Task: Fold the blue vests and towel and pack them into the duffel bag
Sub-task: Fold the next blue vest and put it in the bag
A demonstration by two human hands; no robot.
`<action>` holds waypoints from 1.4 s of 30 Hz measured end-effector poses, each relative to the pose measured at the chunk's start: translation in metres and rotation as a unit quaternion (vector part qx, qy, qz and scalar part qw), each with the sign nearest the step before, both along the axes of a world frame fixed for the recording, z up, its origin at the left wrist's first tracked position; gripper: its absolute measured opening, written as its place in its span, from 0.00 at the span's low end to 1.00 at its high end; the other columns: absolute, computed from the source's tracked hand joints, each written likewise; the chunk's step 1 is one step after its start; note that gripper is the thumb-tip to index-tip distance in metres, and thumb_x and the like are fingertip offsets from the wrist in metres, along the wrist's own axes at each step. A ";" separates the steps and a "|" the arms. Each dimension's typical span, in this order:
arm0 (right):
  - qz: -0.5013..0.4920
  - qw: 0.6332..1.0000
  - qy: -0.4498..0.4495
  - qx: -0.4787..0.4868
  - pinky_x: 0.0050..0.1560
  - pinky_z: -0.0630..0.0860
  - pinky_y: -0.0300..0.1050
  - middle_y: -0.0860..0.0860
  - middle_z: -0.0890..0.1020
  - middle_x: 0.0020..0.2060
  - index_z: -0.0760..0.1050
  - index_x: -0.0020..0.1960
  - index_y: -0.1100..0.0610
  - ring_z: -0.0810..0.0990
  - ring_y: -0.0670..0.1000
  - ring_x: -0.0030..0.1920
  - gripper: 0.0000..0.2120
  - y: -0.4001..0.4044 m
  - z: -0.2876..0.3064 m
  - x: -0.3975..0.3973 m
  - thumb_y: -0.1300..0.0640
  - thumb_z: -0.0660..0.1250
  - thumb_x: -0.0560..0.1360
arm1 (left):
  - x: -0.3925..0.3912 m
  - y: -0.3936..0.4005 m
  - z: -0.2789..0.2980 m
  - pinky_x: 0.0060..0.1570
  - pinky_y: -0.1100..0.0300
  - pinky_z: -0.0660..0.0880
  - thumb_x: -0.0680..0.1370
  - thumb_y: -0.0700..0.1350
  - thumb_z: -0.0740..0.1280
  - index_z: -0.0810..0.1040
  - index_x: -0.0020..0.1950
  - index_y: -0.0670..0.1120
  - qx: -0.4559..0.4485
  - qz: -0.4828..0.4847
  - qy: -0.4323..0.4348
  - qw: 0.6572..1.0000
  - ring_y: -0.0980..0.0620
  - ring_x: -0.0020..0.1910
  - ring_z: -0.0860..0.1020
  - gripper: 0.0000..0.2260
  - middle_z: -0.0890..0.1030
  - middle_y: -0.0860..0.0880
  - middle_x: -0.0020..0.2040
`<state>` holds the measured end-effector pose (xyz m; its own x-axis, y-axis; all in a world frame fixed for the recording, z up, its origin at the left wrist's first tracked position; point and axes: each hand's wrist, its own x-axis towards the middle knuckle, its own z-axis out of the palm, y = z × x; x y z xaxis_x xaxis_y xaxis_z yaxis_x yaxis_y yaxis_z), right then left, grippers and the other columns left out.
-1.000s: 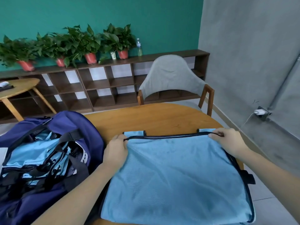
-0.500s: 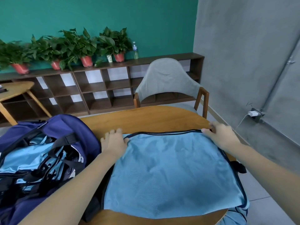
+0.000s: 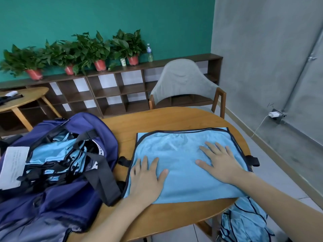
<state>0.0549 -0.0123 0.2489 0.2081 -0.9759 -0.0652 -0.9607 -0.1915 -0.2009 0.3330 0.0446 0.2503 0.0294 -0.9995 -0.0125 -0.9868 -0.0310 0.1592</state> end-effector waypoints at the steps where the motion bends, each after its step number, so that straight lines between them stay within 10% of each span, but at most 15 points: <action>1: -0.011 1.000 0.008 0.000 0.79 0.40 0.62 0.47 0.45 0.82 0.47 0.81 0.40 0.41 0.56 0.81 0.40 0.000 -0.002 0.000 0.23 0.40 0.74 | 0.000 -0.002 -0.001 0.78 0.47 0.45 0.79 0.71 0.43 0.51 0.82 0.59 0.003 -0.005 -0.006 1.000 0.42 0.81 0.46 0.33 0.50 0.46 0.83; 6: -0.097 0.991 0.087 0.007 0.76 0.54 0.60 0.59 0.54 0.80 0.47 0.82 0.43 0.52 0.64 0.79 0.43 0.004 0.005 0.001 0.22 0.37 0.74 | 0.009 -0.055 0.008 0.79 0.48 0.45 0.79 0.72 0.43 0.52 0.82 0.59 0.015 -0.117 -0.008 0.993 0.45 0.81 0.46 0.34 0.51 0.48 0.83; 9: -0.136 0.967 0.195 -0.089 0.49 0.70 0.51 0.54 0.81 0.54 0.67 0.69 0.54 0.78 0.57 0.55 0.40 0.002 0.027 0.006 0.25 0.41 0.76 | 0.030 -0.125 0.019 0.79 0.47 0.48 0.82 0.65 0.42 0.57 0.81 0.54 -0.057 -0.163 -0.153 0.973 0.43 0.81 0.52 0.30 0.59 0.46 0.81; 13: -0.102 0.968 0.158 -0.167 0.31 0.60 0.45 0.47 0.72 0.28 0.67 0.39 0.53 0.68 0.48 0.28 0.27 -0.005 0.049 0.011 0.32 0.47 0.81 | 0.028 -0.168 0.035 0.78 0.41 0.46 0.87 0.53 0.44 0.55 0.82 0.47 -0.089 -0.043 -0.192 0.976 0.38 0.81 0.50 0.24 0.58 0.40 0.81; 20: 0.023 0.994 0.037 -0.099 0.67 0.66 0.48 0.45 0.74 0.63 0.73 0.68 0.46 0.70 0.50 0.67 0.34 -0.011 0.011 0.009 0.26 0.48 0.75 | -0.015 -0.119 0.013 0.78 0.42 0.47 0.82 0.68 0.46 0.57 0.81 0.54 -0.004 -0.065 -0.012 0.998 0.41 0.81 0.51 0.31 0.56 0.44 0.82; 26: -0.003 0.997 0.007 -0.078 0.74 0.58 0.49 0.46 0.65 0.75 0.63 0.77 0.47 0.61 0.51 0.75 0.37 0.012 0.004 0.030 0.27 0.46 0.76 | -0.006 -0.118 0.011 0.78 0.42 0.46 0.82 0.67 0.43 0.56 0.82 0.53 -0.041 -0.101 -0.077 0.991 0.44 0.81 0.53 0.32 0.58 0.44 0.81; 36: 0.042 0.956 -0.185 -0.222 0.62 0.75 0.51 0.42 0.82 0.54 0.83 0.55 0.51 0.79 0.46 0.59 0.22 0.081 -0.021 0.008 0.37 0.59 0.80 | 0.019 0.014 0.014 0.65 0.70 0.68 0.79 0.54 0.70 0.85 0.58 0.54 -0.140 -0.140 0.297 0.934 0.65 0.63 0.76 0.10 0.83 0.59 0.59; 42: 0.098 0.937 -0.218 -0.256 0.63 0.68 0.34 0.45 0.84 0.53 0.86 0.52 0.53 0.79 0.44 0.57 0.16 0.101 -0.012 0.004 0.43 0.67 0.78 | 0.049 0.070 -0.010 0.61 0.78 0.65 0.76 0.45 0.74 0.87 0.53 0.53 -0.216 -0.071 0.328 0.917 0.69 0.60 0.77 0.07 0.83 0.62 0.56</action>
